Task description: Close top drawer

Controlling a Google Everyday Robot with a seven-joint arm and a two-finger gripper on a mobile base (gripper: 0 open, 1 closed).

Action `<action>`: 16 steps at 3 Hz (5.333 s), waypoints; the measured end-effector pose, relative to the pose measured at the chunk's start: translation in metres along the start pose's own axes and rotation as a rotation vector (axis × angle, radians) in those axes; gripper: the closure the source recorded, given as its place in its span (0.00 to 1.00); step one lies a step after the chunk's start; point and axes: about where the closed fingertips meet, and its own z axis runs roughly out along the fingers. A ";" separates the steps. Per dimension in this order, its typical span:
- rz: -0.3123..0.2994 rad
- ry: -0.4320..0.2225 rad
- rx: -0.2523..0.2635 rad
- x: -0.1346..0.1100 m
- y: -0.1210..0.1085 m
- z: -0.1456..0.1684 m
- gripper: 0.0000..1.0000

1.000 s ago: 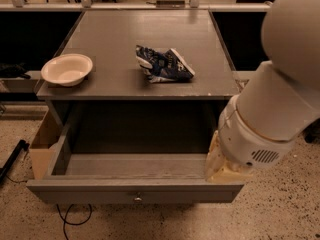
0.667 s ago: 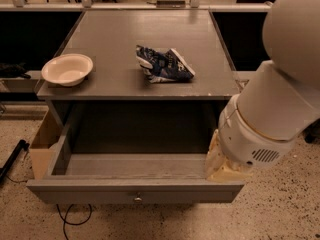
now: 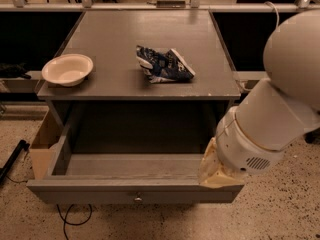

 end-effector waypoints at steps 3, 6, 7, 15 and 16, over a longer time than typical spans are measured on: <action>0.142 -0.314 0.053 0.020 0.032 0.063 1.00; 0.181 -0.117 0.137 0.015 0.017 0.099 1.00; 0.174 -0.122 0.142 0.015 0.019 0.095 1.00; 0.236 -0.047 0.029 0.018 -0.017 0.217 1.00; 0.235 -0.047 0.029 0.017 -0.017 0.218 0.84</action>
Offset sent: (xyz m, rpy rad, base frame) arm -0.0198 -0.0067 -0.0607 0.3588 0.0249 -0.0787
